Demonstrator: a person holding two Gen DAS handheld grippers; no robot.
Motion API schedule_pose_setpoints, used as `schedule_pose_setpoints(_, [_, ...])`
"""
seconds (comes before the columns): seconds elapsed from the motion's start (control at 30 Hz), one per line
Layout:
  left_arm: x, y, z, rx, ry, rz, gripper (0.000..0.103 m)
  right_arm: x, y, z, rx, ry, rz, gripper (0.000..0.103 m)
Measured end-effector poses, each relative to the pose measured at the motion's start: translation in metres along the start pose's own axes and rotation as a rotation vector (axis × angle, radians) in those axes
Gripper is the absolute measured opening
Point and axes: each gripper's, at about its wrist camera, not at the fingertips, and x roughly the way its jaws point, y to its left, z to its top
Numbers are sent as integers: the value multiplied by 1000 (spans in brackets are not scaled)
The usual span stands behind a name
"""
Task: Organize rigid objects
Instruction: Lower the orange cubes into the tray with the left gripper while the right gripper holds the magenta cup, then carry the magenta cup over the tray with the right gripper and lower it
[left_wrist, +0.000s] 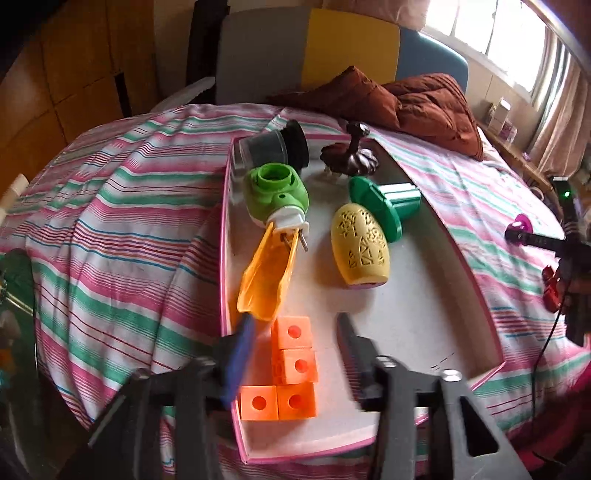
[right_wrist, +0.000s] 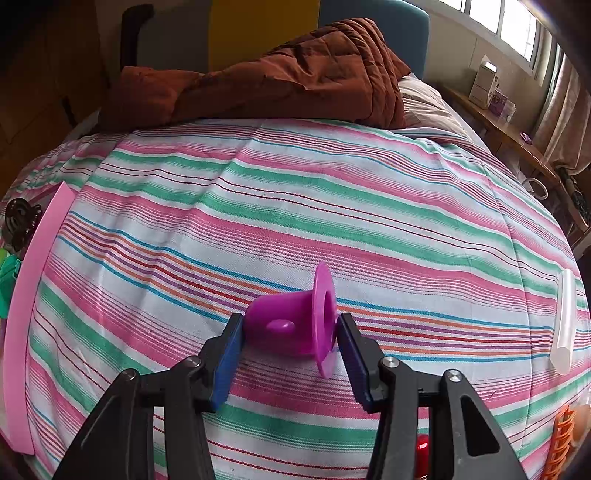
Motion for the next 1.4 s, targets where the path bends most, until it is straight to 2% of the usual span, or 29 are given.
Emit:
schedule_pose_setpoints(0.13, [-18, 2, 1, 13, -57, 26, 56, 1, 0, 0, 4, 0, 3, 51])
schedule_pose_setpoints(0.33, [-38, 10, 2, -24, -106, 78, 56, 1, 2, -1, 4, 4, 7, 51])
schedule_pose_setpoints(0.57, [-50, 28, 4, -78, -134, 75, 56, -9, 23, -6, -30, 54, 49, 50])
schedule_pose_setpoints(0.63, [-50, 31, 3, -89, -136, 79, 56, -22, 31, -7, -21, 43, 91, 39])
schedule_pose_setpoints(0.67, [-50, 33, 2, -94, -138, 78, 56, -32, 37, -7, -20, 24, 113, 16])
schedule_pose_setpoints(0.7, [-50, 35, 0, -100, -138, 81, 56, -40, 44, -8, -16, 17, 134, 14])
schedule_pose_setpoints(0.77, [-48, 39, -3, -113, -129, 80, 56, -59, 65, -11, -53, -14, 192, 14])
schedule_pose_setpoints(0.87, [-46, 44, -7, -133, -118, 70, 56, -63, 96, -16, -159, -24, 140, 14])
schedule_pose_setpoints(1.0, [-50, 47, -11, -136, -131, 70, 56, -56, 85, -18, -75, -4, 162, 14])
schedule_pose_setpoints(1.27, [-47, 43, -14, -123, -120, 72, 56, -66, 82, -26, -40, -15, 192, 14])
schedule_pose_setpoints(1.4, [-47, 40, -13, -115, -114, 80, 56, -84, 95, -31, -46, -50, 263, 14])
